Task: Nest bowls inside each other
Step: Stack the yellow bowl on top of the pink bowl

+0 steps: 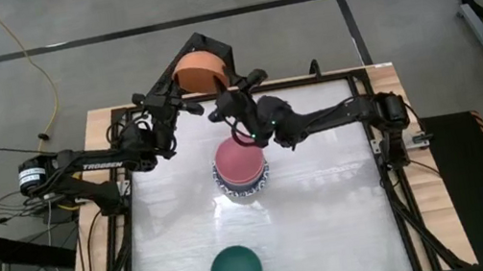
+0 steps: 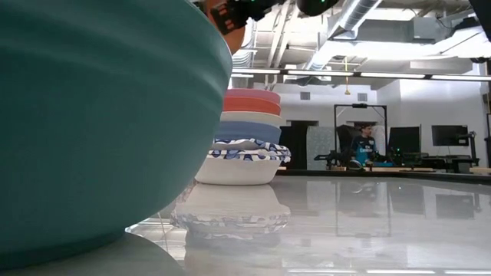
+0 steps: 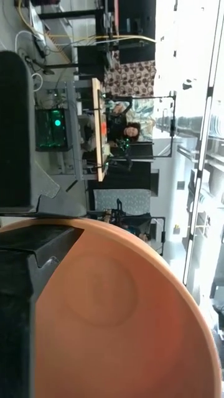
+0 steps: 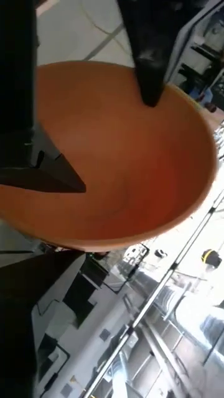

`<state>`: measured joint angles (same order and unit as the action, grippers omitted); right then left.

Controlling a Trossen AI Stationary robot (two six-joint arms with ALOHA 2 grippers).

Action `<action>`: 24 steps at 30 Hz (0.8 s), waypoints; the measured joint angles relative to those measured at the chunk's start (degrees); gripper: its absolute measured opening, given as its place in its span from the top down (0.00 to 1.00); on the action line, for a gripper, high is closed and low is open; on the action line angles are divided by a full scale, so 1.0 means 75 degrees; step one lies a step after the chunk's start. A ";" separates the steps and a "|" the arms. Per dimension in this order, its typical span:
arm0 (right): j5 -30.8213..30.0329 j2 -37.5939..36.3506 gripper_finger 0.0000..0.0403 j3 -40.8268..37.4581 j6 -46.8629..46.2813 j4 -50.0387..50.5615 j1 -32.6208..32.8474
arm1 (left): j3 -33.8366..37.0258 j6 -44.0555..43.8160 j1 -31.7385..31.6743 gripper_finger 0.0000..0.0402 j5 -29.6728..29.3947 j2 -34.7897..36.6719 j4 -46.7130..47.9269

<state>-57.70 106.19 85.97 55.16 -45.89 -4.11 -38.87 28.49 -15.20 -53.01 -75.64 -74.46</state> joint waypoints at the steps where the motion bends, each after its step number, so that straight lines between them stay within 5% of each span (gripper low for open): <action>1: -0.0050 0.0000 0.56 0.0000 -0.0080 0.0089 -0.0028 | 0.0000 0.0052 0.0000 1.00 -0.0003 0.0000 0.0000; 7: -0.0356 0.0000 0.63 0.0000 -0.0165 0.0213 -0.0025 | 0.0000 0.0026 0.0000 1.00 0.0008 0.0000 0.0012; 19: -0.0805 -0.0013 0.96 0.0019 -0.0410 0.0176 -0.0086 | 0.0000 -0.0087 0.0106 1.00 0.0042 -0.0006 0.0083; 24: -0.0893 -0.0023 0.97 0.0023 -0.0610 0.0250 -0.0083 | 0.0000 -0.0069 0.0181 0.98 0.0045 -0.0006 0.0166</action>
<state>-64.39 106.02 86.15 50.59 -44.02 -4.73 -38.87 27.98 -13.85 -52.68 -75.68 -73.21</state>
